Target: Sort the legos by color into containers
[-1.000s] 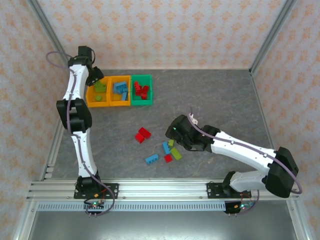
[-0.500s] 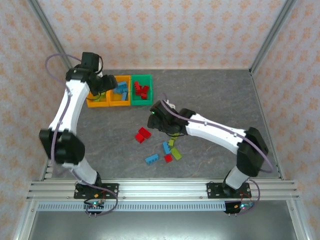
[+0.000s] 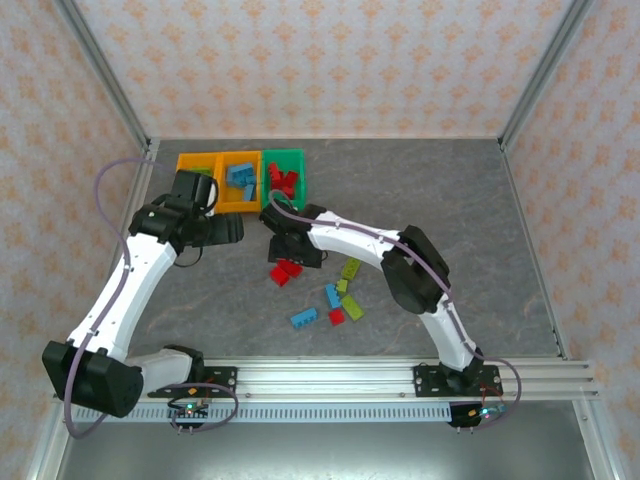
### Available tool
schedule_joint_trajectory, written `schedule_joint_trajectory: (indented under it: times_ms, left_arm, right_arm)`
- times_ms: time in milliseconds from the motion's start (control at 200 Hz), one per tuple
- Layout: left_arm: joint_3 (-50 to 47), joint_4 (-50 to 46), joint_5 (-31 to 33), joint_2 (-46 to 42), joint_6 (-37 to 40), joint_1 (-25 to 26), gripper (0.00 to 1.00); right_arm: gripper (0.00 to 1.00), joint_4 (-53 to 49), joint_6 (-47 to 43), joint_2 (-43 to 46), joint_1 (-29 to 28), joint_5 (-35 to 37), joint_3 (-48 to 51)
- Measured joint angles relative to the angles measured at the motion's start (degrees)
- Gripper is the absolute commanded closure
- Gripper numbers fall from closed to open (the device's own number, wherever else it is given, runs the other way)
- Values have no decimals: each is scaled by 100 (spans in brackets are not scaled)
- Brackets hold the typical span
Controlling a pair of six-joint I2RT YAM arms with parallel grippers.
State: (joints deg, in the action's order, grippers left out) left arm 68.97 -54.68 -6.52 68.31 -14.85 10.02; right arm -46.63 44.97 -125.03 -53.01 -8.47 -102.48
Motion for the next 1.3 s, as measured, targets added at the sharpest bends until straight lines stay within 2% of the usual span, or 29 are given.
schedule_joint_trajectory:
  times_ms: [80,370,571,641,796,896,1126,1301]
  left_arm:
    - [0,0,0,-28,0,0,16]
    - [0,2,74,146,7,0,14]
    - [-22,7,138,144,44,0,13]
    - [-66,9,151,142,44,0,13]
    - [-122,11,173,142,44,0,13]
    - [-122,9,170,142,46,0,13]
    - [-76,-17,164,-26,33,0,13]
    - [116,-37,28,-326,-177,0,13]
  right_arm:
    - [0,-188,474,-109,-7,20,-247]
    - [1,-350,2262,-422,24,-490,-791]
    - [2,-640,2848,-772,26,-638,-831]
    - [8,-640,2905,-772,42,-651,-833]
    - [30,-710,2990,-778,61,-647,-833]
    - [40,-734,3040,-776,68,-568,-833]
    - [42,-739,2736,-544,164,-155,-767]
    - [42,-719,1320,-11,297,623,-1110]
